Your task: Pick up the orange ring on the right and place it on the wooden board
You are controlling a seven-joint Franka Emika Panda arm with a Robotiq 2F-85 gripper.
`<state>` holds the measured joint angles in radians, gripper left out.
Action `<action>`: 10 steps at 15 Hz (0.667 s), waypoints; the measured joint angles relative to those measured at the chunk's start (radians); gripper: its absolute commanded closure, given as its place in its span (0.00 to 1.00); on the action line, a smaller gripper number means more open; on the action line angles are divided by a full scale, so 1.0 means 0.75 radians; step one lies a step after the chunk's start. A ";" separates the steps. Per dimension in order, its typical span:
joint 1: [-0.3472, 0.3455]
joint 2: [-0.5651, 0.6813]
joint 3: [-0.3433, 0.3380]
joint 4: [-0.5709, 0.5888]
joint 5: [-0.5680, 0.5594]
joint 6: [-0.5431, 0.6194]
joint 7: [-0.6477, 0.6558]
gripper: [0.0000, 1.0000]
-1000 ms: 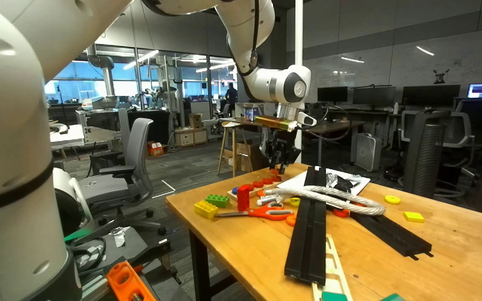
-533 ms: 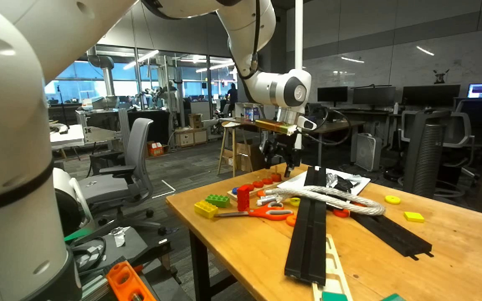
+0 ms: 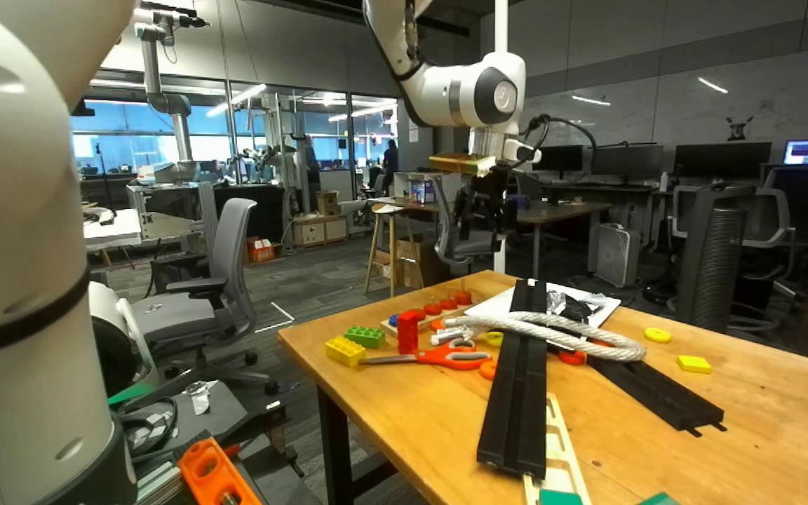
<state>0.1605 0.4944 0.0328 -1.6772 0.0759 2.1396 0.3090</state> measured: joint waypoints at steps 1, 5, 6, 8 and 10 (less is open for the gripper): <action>-0.001 -0.072 -0.010 -0.056 0.000 0.015 0.024 0.00; -0.025 -0.365 -0.040 -0.312 0.000 0.076 0.095 0.00; -0.037 -0.436 -0.045 -0.380 0.000 0.087 0.105 0.00; -0.070 -0.578 -0.052 -0.522 0.000 0.092 0.115 0.00; -0.108 -0.713 -0.057 -0.669 0.000 0.088 0.116 0.00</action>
<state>0.0794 -0.0400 -0.0096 -2.1793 0.0759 2.2054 0.3960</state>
